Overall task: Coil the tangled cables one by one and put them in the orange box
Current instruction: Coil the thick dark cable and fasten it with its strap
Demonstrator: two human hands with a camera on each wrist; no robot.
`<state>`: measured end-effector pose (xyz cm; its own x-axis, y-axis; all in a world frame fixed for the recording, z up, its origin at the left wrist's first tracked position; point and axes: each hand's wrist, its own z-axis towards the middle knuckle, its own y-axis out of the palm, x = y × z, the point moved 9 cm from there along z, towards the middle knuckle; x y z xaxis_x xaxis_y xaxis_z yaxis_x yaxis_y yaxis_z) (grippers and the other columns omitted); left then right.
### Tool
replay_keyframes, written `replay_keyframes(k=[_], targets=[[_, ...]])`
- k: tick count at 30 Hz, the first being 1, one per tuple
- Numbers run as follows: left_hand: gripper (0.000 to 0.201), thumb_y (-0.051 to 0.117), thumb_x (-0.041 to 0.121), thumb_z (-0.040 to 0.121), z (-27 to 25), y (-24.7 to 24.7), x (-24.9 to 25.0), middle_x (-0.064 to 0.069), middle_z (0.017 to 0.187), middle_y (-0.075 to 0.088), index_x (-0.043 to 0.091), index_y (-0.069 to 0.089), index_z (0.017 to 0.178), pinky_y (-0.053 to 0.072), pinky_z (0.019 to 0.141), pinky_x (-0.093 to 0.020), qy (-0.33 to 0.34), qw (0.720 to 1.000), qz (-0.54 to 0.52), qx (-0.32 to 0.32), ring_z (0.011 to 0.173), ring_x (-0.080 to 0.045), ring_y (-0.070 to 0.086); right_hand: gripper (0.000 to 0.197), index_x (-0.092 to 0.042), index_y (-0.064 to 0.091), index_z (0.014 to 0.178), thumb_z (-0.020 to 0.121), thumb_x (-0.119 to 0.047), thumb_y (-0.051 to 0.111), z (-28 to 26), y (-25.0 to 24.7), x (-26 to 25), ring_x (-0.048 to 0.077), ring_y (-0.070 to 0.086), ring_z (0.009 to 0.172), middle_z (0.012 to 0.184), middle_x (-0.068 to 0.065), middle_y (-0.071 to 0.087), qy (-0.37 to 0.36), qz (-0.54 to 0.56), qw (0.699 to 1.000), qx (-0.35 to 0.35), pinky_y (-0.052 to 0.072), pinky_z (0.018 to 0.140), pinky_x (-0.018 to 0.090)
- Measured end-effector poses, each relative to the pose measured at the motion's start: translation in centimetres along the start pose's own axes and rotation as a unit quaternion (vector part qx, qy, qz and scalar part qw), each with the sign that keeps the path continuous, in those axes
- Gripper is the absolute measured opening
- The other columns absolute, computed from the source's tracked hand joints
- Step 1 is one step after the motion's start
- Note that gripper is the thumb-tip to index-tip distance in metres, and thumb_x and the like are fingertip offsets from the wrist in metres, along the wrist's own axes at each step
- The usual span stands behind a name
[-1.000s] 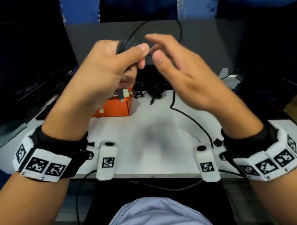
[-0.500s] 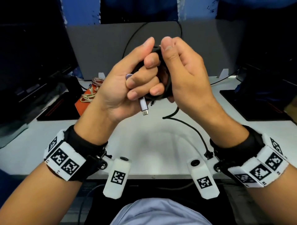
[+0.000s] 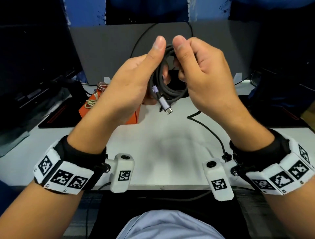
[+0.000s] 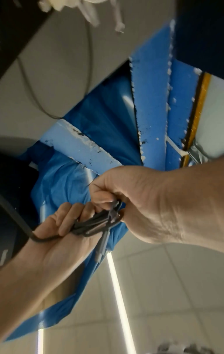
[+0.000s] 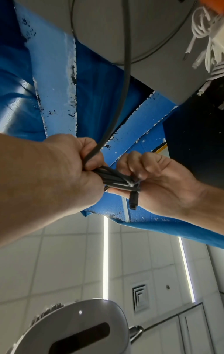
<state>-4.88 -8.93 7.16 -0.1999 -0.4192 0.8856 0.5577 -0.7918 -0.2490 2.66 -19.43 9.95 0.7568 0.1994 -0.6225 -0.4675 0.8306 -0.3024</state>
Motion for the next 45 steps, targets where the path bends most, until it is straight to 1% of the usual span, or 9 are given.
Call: replay_keyframes(k=[5,12,21,28,33,36,40,43,45], targets=[[0.068,0.035,0.061,0.104,-0.2,-1.8,0.8,-0.008,0.057,0.037,0.006,0.044,0.066,0.031,0.051,-0.033,0.016,0.997,0.039,0.069,0.049,-0.020,0.036,0.047,-0.002,0.052,0.079,0.110,-0.037,0.045,0.1,-0.8,-0.7,0.027,0.050,0.066,0.071,0.016,0.052,-0.035,-0.026,0.999,0.025,0.044,0.062,0.044],[0.065,0.039,0.061,0.096,-0.7,-0.4,0.0,-0.012,0.053,0.023,0.024,0.059,0.046,0.019,0.050,-0.034,-0.011,0.981,0.077,-0.175,0.051,-0.026,0.018,0.036,-0.015,0.050,0.081,0.109,-0.035,0.045,-0.2,-1.4,-1.5,0.019,0.049,0.062,0.069,0.007,0.052,-0.067,-0.054,0.995,0.050,0.039,0.055,0.031],[0.064,0.046,0.051,0.104,0.6,-2.8,0.7,-0.016,0.059,0.055,0.022,0.057,0.049,0.044,0.062,-0.033,0.041,0.991,0.119,-0.047,0.059,-0.029,0.047,0.044,-0.003,0.053,0.081,0.110,-0.036,0.045,0.4,-1.6,-0.2,0.025,0.049,0.064,0.071,0.018,0.054,-0.051,-0.042,0.996,0.062,0.041,0.056,0.034],[0.046,0.051,0.041,0.105,1.1,-3.3,0.2,-0.025,0.094,0.070,0.002,0.069,0.089,0.060,0.076,-0.029,0.041,0.980,0.195,-0.004,0.083,-0.027,0.070,0.047,-0.003,0.055,0.083,0.109,-0.040,0.045,0.7,-0.7,1.4,0.022,0.051,0.066,0.073,0.015,0.056,-0.008,-0.055,0.998,0.014,0.042,0.060,0.032],[0.057,0.050,0.037,0.100,0.8,-0.6,-1.8,-0.026,0.105,0.067,-0.013,0.055,0.128,0.061,0.078,-0.038,-0.043,0.991,-0.071,-0.107,0.086,-0.025,0.072,0.039,-0.018,0.049,0.077,0.111,-0.038,0.043,0.8,-0.2,2.0,0.007,0.043,0.059,0.067,0.000,0.048,0.019,0.010,1.000,-0.013,0.037,0.055,0.023],[0.047,0.047,0.036,0.108,1.2,-1.8,-0.8,-0.019,0.091,0.073,-0.009,0.063,0.105,0.060,0.073,-0.034,0.037,0.994,0.097,0.016,0.080,-0.026,0.072,0.039,-0.020,0.050,0.077,0.110,-0.041,0.044,1.0,0.0,2.9,0.012,0.043,0.062,0.069,0.000,0.047,0.041,0.031,0.998,-0.022,0.038,0.058,0.028],[0.041,0.045,0.039,0.108,0.2,-3.5,2.4,-0.002,0.073,0.056,0.007,0.059,0.086,0.041,0.064,-0.036,0.187,0.885,0.386,0.181,0.069,-0.018,0.052,0.042,-0.010,0.055,0.081,0.110,-0.039,0.044,1.0,-0.4,2.2,0.001,0.047,0.059,0.067,-0.006,0.051,0.013,-0.017,1.000,-0.013,0.039,0.059,0.018],[0.037,0.043,0.041,0.107,0.3,-4.1,3.1,0.005,0.086,0.054,0.012,0.062,0.094,0.037,0.077,-0.032,0.205,0.828,0.490,0.182,0.081,-0.017,0.049,0.040,-0.022,0.051,0.075,0.110,-0.040,0.044,0.9,-0.3,1.3,0.000,0.047,0.058,0.064,-0.011,0.051,-0.006,-0.043,0.998,-0.035,0.037,0.059,0.015],[0.035,0.044,0.039,0.108,1.1,-4.3,1.9,0.004,0.089,0.066,0.016,0.068,0.098,0.045,0.083,-0.034,0.148,0.865,0.473,0.077,0.086,-0.023,0.059,0.041,-0.025,0.048,0.073,0.109,-0.042,0.044,0.9,-0.4,1.3,0.001,0.047,0.058,0.062,-0.011,0.051,-0.006,-0.074,0.996,-0.045,0.036,0.057,0.014]])
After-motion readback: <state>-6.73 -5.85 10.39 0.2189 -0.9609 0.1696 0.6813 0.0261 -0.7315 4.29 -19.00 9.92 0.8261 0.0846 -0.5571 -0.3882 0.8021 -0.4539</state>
